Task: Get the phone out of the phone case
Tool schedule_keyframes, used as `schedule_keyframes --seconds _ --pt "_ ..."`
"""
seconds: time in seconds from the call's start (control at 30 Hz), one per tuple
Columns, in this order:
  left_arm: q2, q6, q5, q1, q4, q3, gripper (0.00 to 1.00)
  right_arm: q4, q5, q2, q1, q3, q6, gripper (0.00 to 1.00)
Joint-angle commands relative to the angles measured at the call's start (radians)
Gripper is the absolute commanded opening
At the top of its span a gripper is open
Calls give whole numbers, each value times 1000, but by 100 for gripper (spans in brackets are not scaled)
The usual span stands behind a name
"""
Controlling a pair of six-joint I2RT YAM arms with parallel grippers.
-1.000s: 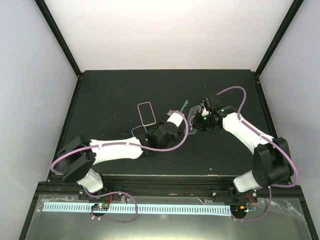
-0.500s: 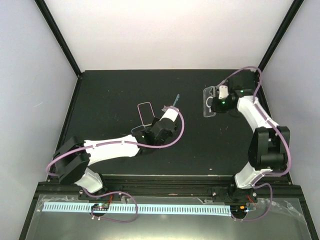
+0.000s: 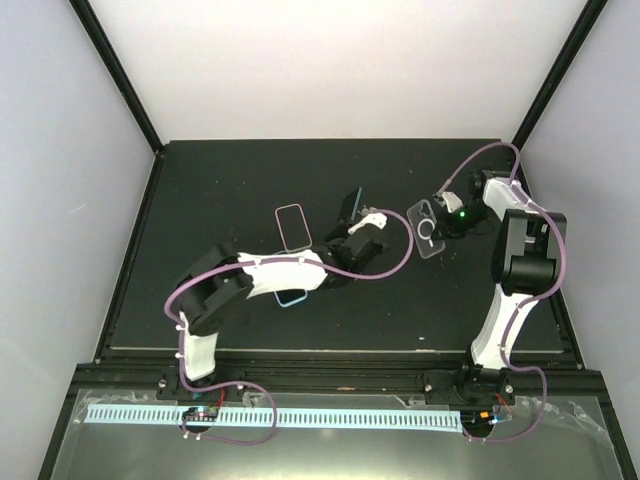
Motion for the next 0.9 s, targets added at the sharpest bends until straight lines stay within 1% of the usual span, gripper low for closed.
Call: schedule_keyframes --seconds 0.0,0.17,0.2,0.33,0.4,0.47,0.53,0.57,0.6,0.67,0.8,0.87 --pt "88 87 -75 1 -33 117 2 53 -6 4 -28 0 9 1" --pt "207 92 -69 1 -109 211 2 121 -14 25 -58 33 69 1" --pt "220 90 -64 1 -113 219 1 129 -5 32 -60 39 78 5" --pt "260 81 -45 -2 -127 239 2 170 30 36 -68 38 104 29" --pt "276 75 -36 -3 -138 251 2 191 40 19 -67 25 118 34" --pt "293 67 -22 -3 -153 261 3 211 50 -4 -99 8 136 39" --pt "307 53 -5 -4 -171 274 4 226 56 -37 -110 -10 146 41" --pt "314 46 4 -4 -182 280 7 233 56 -55 -113 -22 147 41" --pt "324 28 26 -4 -205 296 12 253 66 -108 -114 -58 148 41" --pt "333 17 44 -4 -216 307 16 266 64 -154 -115 -86 147 41" --pt "339 -4 63 -4 -238 324 31 273 36 -244 -115 -136 149 42" --pt "341 -9 72 -4 -239 326 36 276 20 -285 -115 -161 153 42"
